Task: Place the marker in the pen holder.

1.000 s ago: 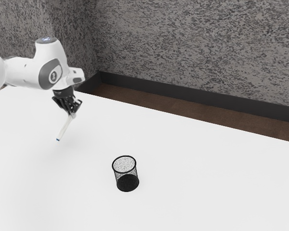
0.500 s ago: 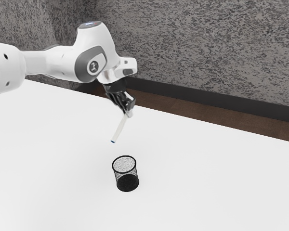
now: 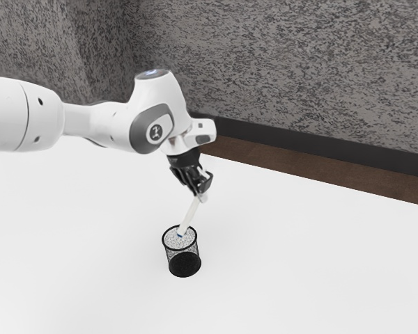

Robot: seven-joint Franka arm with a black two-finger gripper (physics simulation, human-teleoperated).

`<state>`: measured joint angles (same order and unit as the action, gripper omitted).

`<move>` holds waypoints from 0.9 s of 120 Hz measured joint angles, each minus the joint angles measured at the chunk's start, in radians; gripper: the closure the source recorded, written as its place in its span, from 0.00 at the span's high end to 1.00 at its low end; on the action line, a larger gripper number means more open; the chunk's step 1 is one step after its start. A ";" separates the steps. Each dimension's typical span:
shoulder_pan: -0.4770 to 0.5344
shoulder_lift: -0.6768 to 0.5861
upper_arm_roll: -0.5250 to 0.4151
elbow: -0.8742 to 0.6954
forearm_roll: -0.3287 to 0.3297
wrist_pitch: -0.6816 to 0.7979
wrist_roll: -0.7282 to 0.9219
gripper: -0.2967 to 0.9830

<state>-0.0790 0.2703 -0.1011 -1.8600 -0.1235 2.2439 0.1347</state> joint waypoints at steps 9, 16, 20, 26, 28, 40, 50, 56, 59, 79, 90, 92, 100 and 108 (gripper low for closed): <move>-0.002 -0.004 0.000 -0.036 0.002 0.031 -0.004 0.15; -0.004 -0.014 0.000 -0.083 0.005 0.072 -0.008 0.15; -0.005 -0.019 0.000 -0.105 0.007 0.097 -0.011 0.15; -0.005 -0.041 0.000 -0.153 0.009 0.138 -0.015 0.15; -0.004 -0.049 0.000 -0.168 0.009 0.151 -0.017 0.15; -0.003 -0.127 0.000 -0.283 0.008 0.224 -0.026 0.16; -0.013 -0.148 -0.001 -0.318 -0.003 0.264 -0.025 0.27; -0.015 -0.156 -0.001 -0.323 -0.013 0.279 -0.019 0.35; -0.015 -0.163 -0.002 -0.324 -0.016 0.285 -0.016 0.40; -0.035 -0.235 0.035 -0.142 -0.015 0.097 0.010 0.60; -0.046 -0.241 0.078 0.083 0.031 -0.133 0.053 0.66; -0.046 -0.243 0.085 0.115 0.037 -0.173 0.063 0.67; -0.043 -0.248 0.115 0.197 0.056 -0.310 0.100 0.69; -0.032 -0.250 0.139 0.227 0.067 -0.409 0.134 0.71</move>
<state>-0.1107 0.0206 0.0382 -1.6328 -0.0569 1.8349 0.2691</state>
